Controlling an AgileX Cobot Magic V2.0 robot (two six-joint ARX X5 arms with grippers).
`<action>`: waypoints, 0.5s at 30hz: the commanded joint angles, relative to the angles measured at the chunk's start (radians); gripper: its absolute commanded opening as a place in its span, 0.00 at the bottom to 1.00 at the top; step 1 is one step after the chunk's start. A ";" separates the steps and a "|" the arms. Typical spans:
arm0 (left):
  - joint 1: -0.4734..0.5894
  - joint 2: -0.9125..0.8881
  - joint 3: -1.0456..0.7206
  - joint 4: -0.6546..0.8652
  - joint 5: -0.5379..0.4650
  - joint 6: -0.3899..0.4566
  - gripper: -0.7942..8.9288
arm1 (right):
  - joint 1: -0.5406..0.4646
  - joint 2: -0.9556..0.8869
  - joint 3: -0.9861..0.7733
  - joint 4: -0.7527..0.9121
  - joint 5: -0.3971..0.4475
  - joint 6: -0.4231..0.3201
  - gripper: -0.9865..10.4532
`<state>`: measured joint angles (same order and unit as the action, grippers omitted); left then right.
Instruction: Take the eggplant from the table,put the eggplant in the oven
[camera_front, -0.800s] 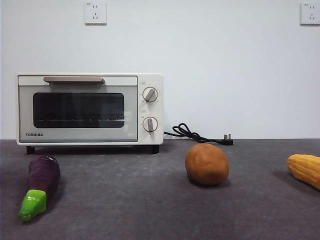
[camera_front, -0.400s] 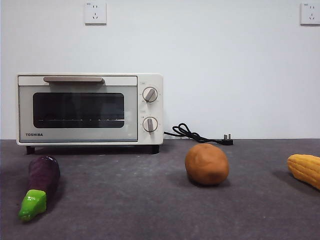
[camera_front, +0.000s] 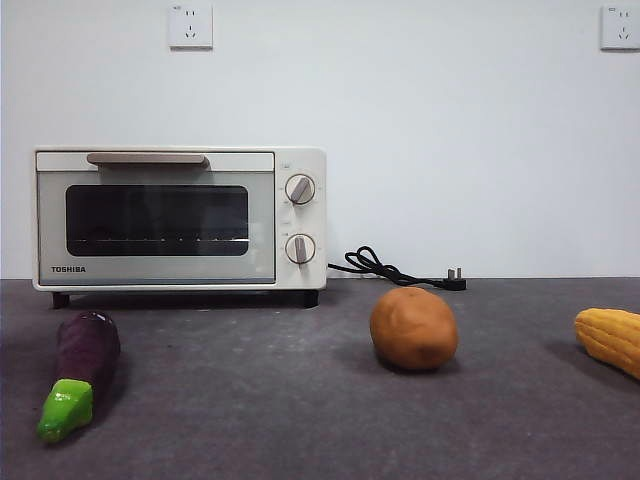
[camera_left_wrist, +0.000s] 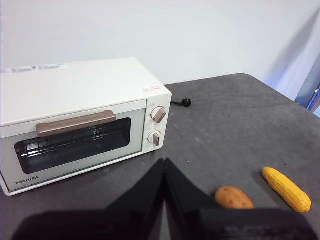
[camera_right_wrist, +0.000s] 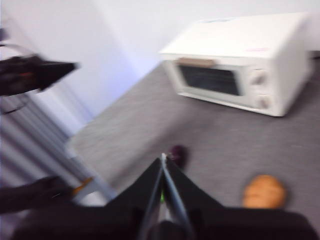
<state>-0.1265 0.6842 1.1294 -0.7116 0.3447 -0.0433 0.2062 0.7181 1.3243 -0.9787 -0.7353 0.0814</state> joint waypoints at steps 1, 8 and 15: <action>-0.003 0.012 0.000 0.002 0.003 0.021 0.08 | 0.015 0.014 0.010 0.006 -0.071 -0.007 0.23; -0.003 0.066 0.000 0.003 0.003 0.045 0.08 | 0.054 0.041 0.014 -0.010 -0.151 -0.006 0.45; -0.003 0.150 0.000 0.053 0.003 0.055 0.08 | 0.089 0.066 0.014 -0.021 -0.263 -0.006 0.53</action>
<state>-0.1268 0.8307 1.1294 -0.6743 0.3447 -0.0036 0.2909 0.7841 1.3342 -1.0023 -0.9894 0.0818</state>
